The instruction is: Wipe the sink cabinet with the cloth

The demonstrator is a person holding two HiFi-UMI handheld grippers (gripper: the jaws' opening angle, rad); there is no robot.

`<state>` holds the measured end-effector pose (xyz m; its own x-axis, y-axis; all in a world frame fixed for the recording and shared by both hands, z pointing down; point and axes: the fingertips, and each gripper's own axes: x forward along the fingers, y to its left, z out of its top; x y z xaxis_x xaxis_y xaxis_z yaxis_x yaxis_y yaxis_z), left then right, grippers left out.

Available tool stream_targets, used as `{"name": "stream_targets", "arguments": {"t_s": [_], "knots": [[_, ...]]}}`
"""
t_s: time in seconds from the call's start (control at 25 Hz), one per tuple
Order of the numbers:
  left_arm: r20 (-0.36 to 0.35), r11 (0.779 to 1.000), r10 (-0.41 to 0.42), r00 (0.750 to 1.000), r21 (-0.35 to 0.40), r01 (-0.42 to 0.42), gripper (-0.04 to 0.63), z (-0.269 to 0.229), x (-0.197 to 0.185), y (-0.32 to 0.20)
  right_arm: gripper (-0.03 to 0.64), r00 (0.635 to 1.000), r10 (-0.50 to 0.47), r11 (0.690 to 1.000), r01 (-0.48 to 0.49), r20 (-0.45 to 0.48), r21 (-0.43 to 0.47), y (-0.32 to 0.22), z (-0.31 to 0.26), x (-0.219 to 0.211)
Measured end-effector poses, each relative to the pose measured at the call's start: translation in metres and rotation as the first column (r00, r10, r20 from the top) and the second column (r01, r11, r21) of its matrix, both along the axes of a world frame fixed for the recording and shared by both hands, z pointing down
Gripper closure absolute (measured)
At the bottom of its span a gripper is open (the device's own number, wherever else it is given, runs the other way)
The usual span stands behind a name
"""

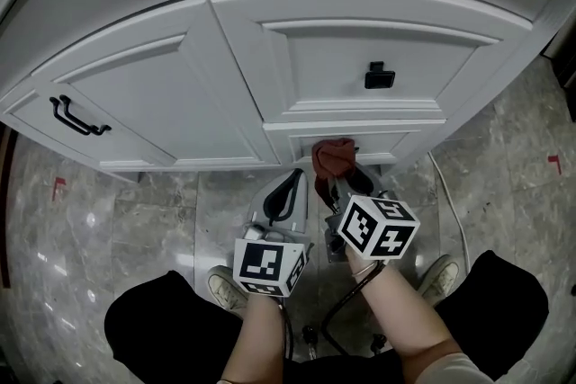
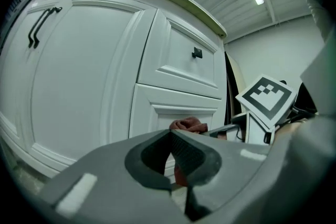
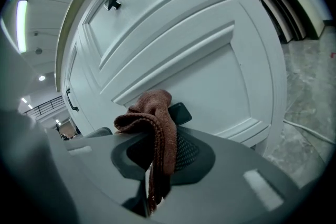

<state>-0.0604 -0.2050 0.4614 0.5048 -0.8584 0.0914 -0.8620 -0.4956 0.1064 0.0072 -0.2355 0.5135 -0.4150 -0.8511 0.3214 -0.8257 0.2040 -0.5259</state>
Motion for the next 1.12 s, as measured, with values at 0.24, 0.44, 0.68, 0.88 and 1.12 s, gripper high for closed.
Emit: {"name": "stream_targets", "arguments": {"t_s": [0.24, 0.44, 0.68, 0.88, 1.12], "knots": [[-0.005, 0.999, 0.043, 0.999, -0.001, -0.043, 0.595, 0.002, 0.030, 0.005, 0.535, 0.993, 0.043, 0.996, -0.034, -0.108, 0.087, 0.007, -0.017, 0.033], [0.025, 0.998, 0.058, 0.998, -0.001, -0.058, 0.595, 0.005, 0.040, 0.008, 0.537, 0.988, 0.102, 0.992, -0.092, -0.118, 0.091, -0.003, -0.014, 0.067], [0.034, 0.999, 0.038, 0.999, -0.017, -0.037, 0.595, 0.010, 0.039, 0.002, 0.535, 0.987, 0.115, 0.990, -0.105, -0.113, 0.096, -0.012, -0.009, 0.077], [0.018, 0.999, 0.046, 0.999, -0.014, -0.046, 0.595, 0.009, 0.053, 0.000, 0.535, 0.978, 0.172, 0.984, -0.163, -0.120, 0.075, -0.010, -0.005, 0.111], [0.012, 0.996, 0.084, 0.996, -0.019, -0.084, 0.595, 0.011, 0.081, 0.005, 0.534, 0.969, 0.207, 0.977, -0.199, -0.133, 0.075, -0.002, -0.010, 0.142]]}}
